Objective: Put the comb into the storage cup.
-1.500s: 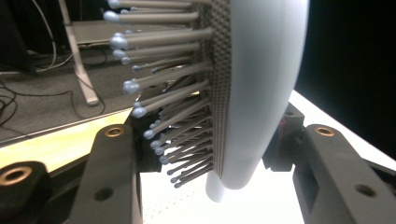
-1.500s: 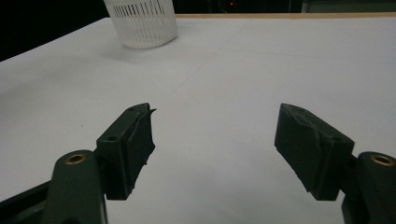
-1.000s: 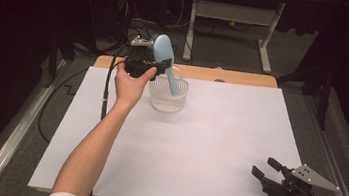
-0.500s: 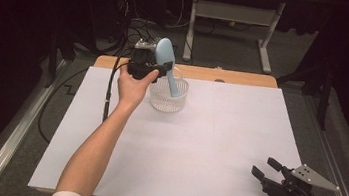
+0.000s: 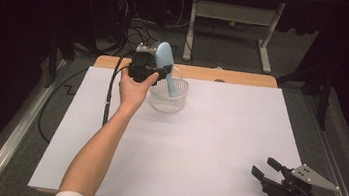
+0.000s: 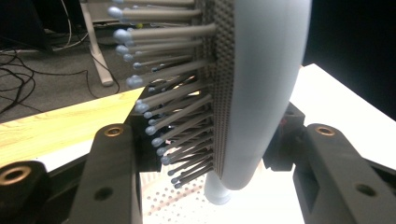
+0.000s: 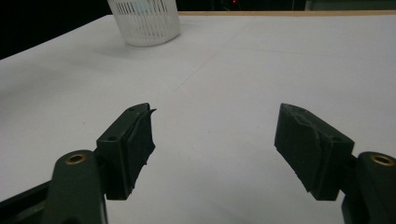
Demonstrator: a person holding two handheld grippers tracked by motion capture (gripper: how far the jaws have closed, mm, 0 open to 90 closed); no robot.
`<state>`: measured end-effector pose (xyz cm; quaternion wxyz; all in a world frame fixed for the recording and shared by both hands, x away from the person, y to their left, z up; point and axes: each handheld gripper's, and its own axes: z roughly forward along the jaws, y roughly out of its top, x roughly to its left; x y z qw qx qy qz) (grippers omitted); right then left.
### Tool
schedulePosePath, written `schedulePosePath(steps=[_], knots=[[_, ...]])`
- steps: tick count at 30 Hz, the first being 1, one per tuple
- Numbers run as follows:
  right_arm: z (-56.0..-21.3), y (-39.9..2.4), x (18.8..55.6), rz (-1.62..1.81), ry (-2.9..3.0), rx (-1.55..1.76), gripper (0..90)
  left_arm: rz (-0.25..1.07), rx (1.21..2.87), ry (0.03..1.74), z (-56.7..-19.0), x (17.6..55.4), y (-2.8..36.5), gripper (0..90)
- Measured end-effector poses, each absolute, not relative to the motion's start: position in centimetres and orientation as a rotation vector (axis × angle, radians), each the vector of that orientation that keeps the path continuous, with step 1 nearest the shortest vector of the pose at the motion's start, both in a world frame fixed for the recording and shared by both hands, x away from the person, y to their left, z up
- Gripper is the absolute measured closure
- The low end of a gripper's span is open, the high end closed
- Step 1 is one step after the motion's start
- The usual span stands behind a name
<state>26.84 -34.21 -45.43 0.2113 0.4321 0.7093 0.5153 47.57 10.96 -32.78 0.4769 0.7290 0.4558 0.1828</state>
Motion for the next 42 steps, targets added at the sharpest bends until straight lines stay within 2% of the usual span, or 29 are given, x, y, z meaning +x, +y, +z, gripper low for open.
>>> schedulePosePath(steps=[7,12,15,26,42], knots=[[-45.4,-34.2,26.8,1.434,1.970,1.201,28.5,0.444,1.783,1.107,-33.2,47.7,10.5,50.5],[-45.4,-34.2,26.8,1.433,1.975,1.200,28.5,0.455,1.723,1.126,-34.2,47.7,10.7,50.4],[-45.4,-34.3,26.8,1.435,1.974,1.201,28.6,0.465,1.762,1.140,-34.5,47.8,10.9,50.3],[-45.4,-34.2,26.8,1.434,1.974,1.200,28.6,0.456,1.723,1.149,-35.7,47.8,10.6,50.0],[-45.4,-34.2,26.8,1.436,1.976,1.198,28.5,0.452,1.755,1.160,-37.3,47.8,10.0,49.3]])
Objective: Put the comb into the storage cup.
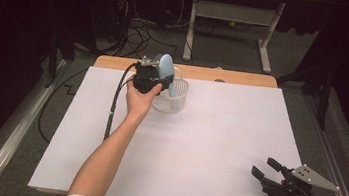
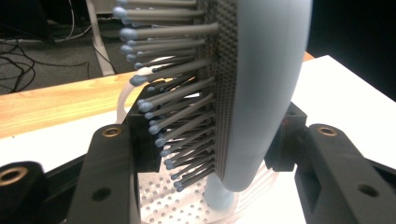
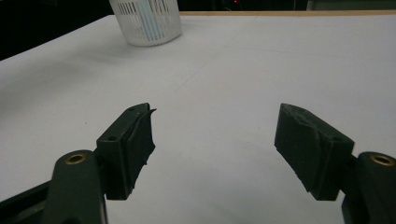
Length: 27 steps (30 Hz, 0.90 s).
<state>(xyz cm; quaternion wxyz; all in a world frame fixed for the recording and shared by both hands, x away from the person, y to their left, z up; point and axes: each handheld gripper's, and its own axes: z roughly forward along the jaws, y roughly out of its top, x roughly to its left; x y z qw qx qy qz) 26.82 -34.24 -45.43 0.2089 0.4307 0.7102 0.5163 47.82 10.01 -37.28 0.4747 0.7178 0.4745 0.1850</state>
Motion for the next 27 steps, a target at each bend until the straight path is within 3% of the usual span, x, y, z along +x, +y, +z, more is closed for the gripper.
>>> schedulePosePath(steps=[27], knots=[[-45.43,-34.15,26.85,1.433,1.979,1.190,28.4,0.479,1.774,1.139,-37.37,47.71,10.54,45.5]])
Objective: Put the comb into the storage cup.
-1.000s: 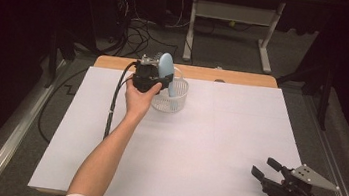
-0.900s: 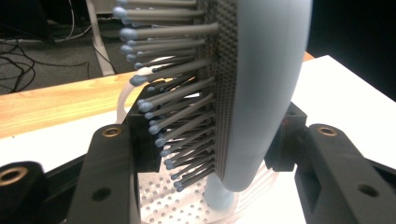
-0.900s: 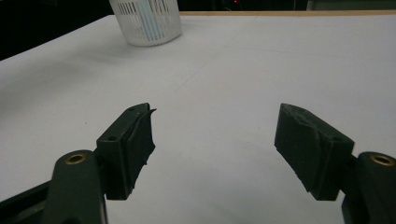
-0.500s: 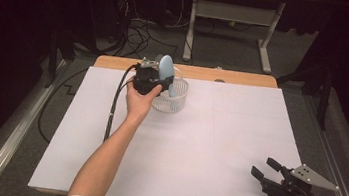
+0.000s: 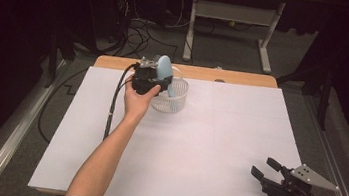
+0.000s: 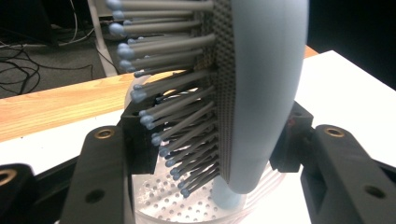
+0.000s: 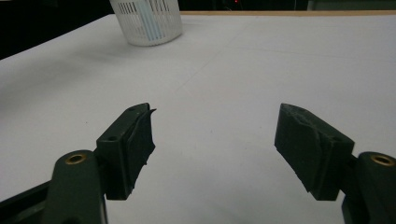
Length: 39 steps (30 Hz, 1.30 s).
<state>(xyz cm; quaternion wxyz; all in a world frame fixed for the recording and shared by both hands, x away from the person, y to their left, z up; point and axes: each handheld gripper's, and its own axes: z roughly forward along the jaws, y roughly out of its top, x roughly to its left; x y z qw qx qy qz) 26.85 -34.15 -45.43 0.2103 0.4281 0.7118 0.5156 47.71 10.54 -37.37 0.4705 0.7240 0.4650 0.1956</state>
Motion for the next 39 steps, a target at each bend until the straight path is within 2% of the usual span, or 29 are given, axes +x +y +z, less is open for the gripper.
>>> schedulePosePath(steps=[12,16,26,39], knots=[[-45.4,-34.1,26.8,1.430,1.982,1.195,28.5,0.545,1.814,1.189,-37.3,47.7,11.2,38.2],[-45.4,-34.1,26.8,1.428,1.982,1.193,28.5,0.540,1.824,1.213,-37.4,47.8,11.6,32.1],[-45.5,-34.0,26.9,1.428,1.993,1.194,28.5,0.539,1.875,1.267,-38.0,48.2,12.1,23.3],[-45.5,-34.0,26.9,1.426,2.001,1.194,28.5,0.553,1.884,1.315,-38.4,48.0,12.6,14.9]])
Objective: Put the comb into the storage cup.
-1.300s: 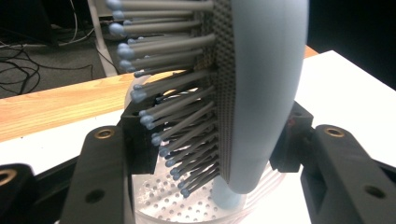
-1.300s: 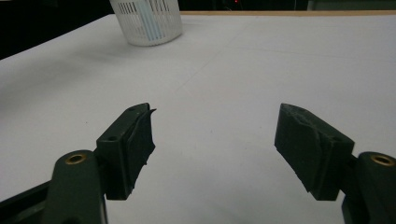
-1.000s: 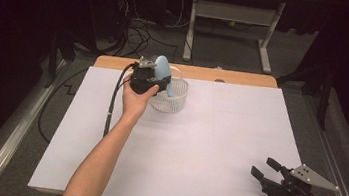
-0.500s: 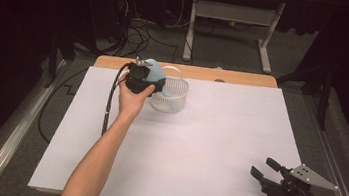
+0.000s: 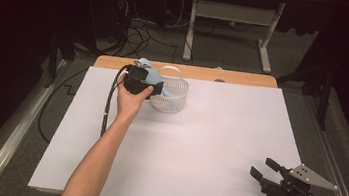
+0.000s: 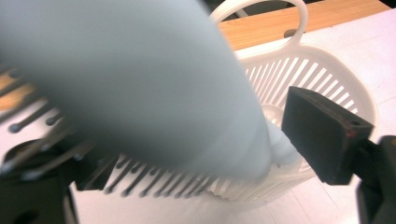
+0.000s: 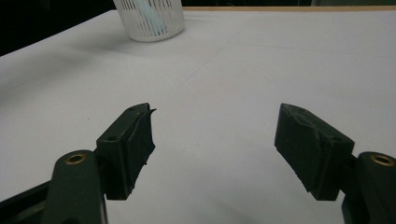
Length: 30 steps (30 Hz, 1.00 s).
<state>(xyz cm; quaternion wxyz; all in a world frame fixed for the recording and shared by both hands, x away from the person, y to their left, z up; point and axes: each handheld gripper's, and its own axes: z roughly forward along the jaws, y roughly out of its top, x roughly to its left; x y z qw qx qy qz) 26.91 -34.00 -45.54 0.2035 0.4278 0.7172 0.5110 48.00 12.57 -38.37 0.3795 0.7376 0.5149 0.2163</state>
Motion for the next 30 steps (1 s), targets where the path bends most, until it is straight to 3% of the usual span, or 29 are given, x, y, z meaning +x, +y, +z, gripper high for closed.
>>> schedulePosePath(steps=[30], knots=[[-45.5,-33.9,26.9,1.417,1.995,1.192,28.5,0.564,1.856,1.284,-38.3,45.9,14.0,15.6]])
